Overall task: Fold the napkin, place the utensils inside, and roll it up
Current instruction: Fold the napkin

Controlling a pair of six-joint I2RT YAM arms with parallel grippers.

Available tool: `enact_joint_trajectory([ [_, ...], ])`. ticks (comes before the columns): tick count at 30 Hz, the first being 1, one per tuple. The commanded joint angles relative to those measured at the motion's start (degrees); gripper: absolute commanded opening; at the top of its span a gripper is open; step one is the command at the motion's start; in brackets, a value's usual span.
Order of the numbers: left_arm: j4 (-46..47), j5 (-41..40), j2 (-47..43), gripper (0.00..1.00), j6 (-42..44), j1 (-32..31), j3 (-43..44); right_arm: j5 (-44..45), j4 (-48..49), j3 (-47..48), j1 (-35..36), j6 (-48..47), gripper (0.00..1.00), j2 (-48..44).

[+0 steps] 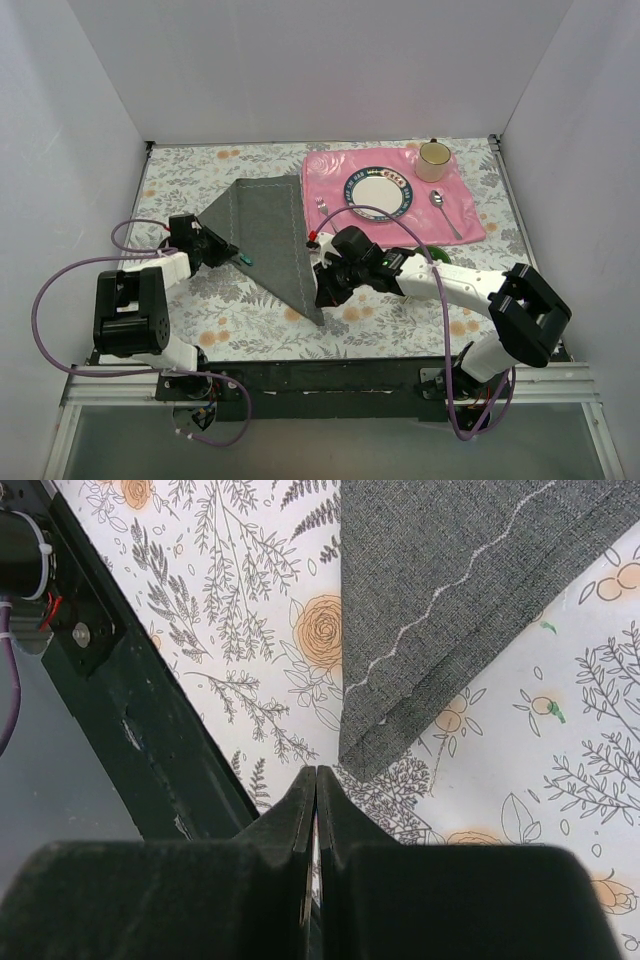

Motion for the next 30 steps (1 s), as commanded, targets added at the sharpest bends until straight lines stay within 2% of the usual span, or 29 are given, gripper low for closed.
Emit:
enact_joint_trajectory([
  [1, 0.3, -0.7, -5.2, 0.13, 1.8, 0.1, -1.2, -1.0, 1.2, -0.6, -0.7, 0.1, 0.06, -2.3],
  [3, -1.4, -1.0, -6.2, 0.17, 3.2, 0.1, 0.0, -1.2, 1.7, -0.5, -0.8, 0.1, 0.06, -1.9],
  [5, -1.5, 0.3, -6.3, 0.28, 3.4, 0.1, 2.0, -1.7, 1.8, -0.3, -0.8, 0.0, 0.06, -1.0],
  [7, -1.5, 1.3, -6.1, 0.3, 3.1, 0.2, 3.4, -2.3, 1.9, 0.0, -0.8, 0.0, 0.05, -0.4],
  [10, -3.7, 1.5, -6.5, 0.31, 2.0, 0.1, 5.0, -2.8, 2.1, 0.3, -0.8, 0.0, 0.05, 0.0],
  [16, -7.5, -5.3, -11.5, 0.34, 0.6, 0.1, 1.3, -2.9, 2.6, -0.5, -0.8, 0.4, 0.05, -0.4],
  [24, -0.6, -0.2, -4.1, 0.32, 1.1, 0.2, -1.2, -2.2, 1.5, -0.4, -0.9, 0.1, 0.05, -1.1],
  [27, -1.5, 0.0, -2.8, 0.33, 2.9, 0.2, 0.2, -0.8, 0.5, -0.2, -0.9, -0.2, 0.05, -2.6],
  [30, -8.0, -0.8, -6.3, 0.35, 6.5, 0.1, 3.4, -0.2, -0.9, 0.3, -1.4, -0.5, 0.06, -4.1],
])
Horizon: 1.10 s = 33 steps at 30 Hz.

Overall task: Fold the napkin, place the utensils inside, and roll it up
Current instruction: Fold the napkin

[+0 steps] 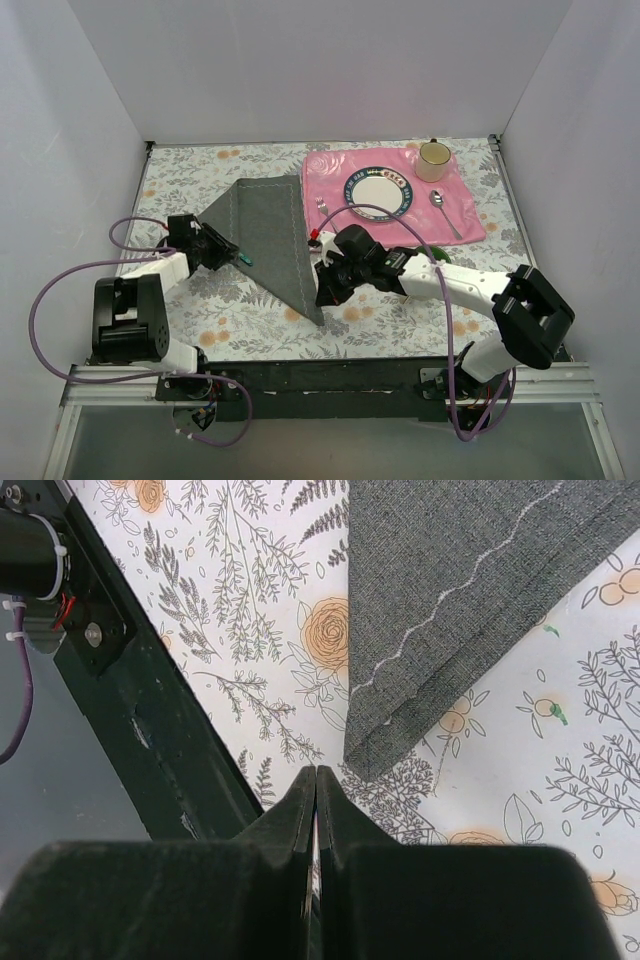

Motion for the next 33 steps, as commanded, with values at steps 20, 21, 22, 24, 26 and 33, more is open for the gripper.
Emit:
enact_joint_trajectory([
  [20, -21.3, -25.6, -15.1, 0.45, 21.4, -61.6, 6.7, 7.4, -19.8, 4.7, -22.8, -10.1, 0.29, -19.2],
  [21, -21.3, -26.3, -13.5, 0.46, 22.6, -63.5, 7.2, 7.3, -20.2, 4.7, -24.1, -10.5, 0.29, -19.6],
  [22, -21.7, -26.7, -10.6, 0.48, 23.2, -66.1, 8.7, 7.1, -20.5, 4.8, -24.6, -10.5, 0.3, -20.4],
  [24, -23.1, -27.0, -7.7, 0.49, 22.5, -67.2, 10.3, 6.7, -20.7, 4.5, -25.6, -10.6, 0.3, -21.0],
  [26, -25.2, -29.8, -4.6, 0.49, 20.1, -67.9, 12.3, 6.3, -20.6, 4.2, -26.0, -10.6, 0.3, -21.5],
  [33, -27.3, -35.2, -0.4, 0.52, 8.3, -70.4, 12.9, 4.6, -20.1, 2.2, -26.3, -10.3, 0.31, -22.0],
])
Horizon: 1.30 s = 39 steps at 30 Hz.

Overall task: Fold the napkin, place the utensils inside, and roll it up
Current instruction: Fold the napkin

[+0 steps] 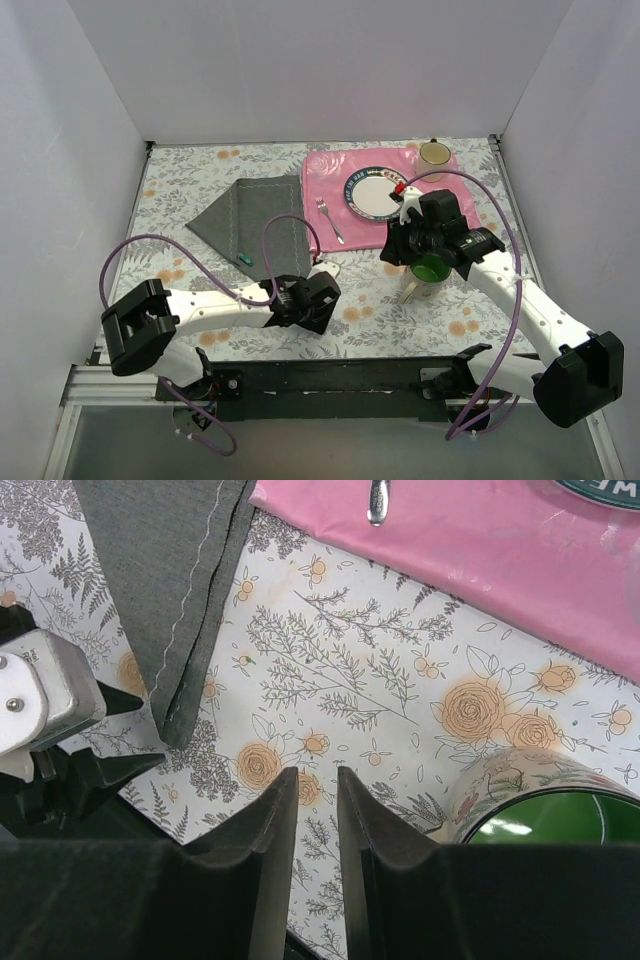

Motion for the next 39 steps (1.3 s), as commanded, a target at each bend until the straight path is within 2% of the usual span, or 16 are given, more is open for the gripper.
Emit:
enact_joint_trajectory([
  [1, -1.7, -5.2, 1.7, 0.52, -7.1, -1.9, 2.3, -2.1, 0.8, -0.2, -0.4, -0.8, 0.31, -1.1],
  [10, -3.1, -8.6, 8.1, 0.47, -9.7, -4.5, 6.9, -3.0, 0.9, -0.3, -0.5, -0.8, 0.31, -0.8],
  [17, -9.5, -12.1, 11.8, 0.41, -12.6, -4.5, 10.3, -3.4, 1.1, -1.3, -0.4, -0.5, 0.31, -1.1],
  [19, -11.0, -13.0, 11.9, 0.41, -14.0, -5.0, 11.2, -3.7, 1.3, -1.5, -0.5, -0.5, 0.31, -1.1],
  [24, -11.9, -12.5, 10.3, 0.49, -13.5, -6.7, 13.8, -4.1, 1.4, -1.3, -0.5, -0.4, 0.3, -0.9],
  [29, -12.0, -12.3, 9.4, 0.49, -13.3, -7.4, 14.6, -3.9, 1.6, -1.7, -0.5, -0.5, 0.3, -0.9],
  [39, -13.4, -15.2, 13.3, 0.49, -13.5, -7.4, 16.3, -4.3, 1.7, -2.3, -0.6, -0.3, 0.3, -1.3],
])
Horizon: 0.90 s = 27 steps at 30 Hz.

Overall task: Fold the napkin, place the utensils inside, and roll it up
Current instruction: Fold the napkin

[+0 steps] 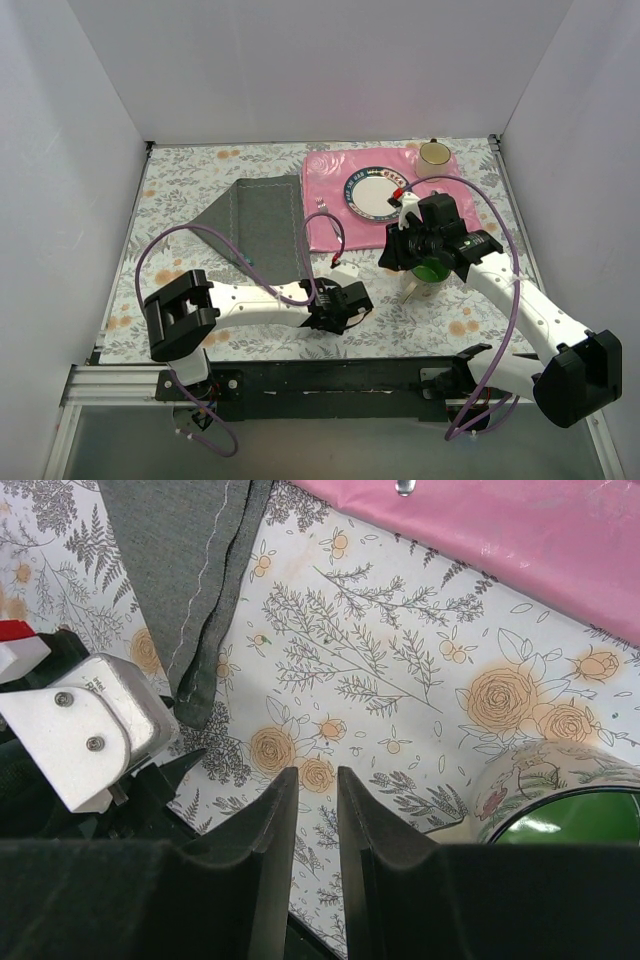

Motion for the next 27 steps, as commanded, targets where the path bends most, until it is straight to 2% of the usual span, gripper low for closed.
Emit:
enact_joint_trajectory([
  [1, -1.2, -3.8, 0.1, 0.49, -1.1, -0.1, 1.9, -1.2, 1.7, -0.4, -0.2, -0.3, 0.3, -1.3],
  [11, 0.7, -4.1, 2.5, 0.48, -2.7, -0.1, -0.3, -1.7, 2.1, -0.8, -0.2, -0.3, 0.3, -1.2],
  [18, 1.8, -4.5, 4.7, 0.41, -2.7, -0.1, 0.0, -2.0, 2.2, -1.3, -0.2, -0.3, 0.29, -1.1],
  [25, 0.2, -6.2, 4.7, 0.23, -3.3, -0.1, -0.9, -1.9, 2.4, -1.5, -0.1, -0.3, 0.29, -1.2],
  [27, -0.2, -6.7, 4.3, 0.14, -3.5, -0.1, -1.0, -2.0, 2.5, -1.5, -0.2, -0.3, 0.29, -1.1],
])
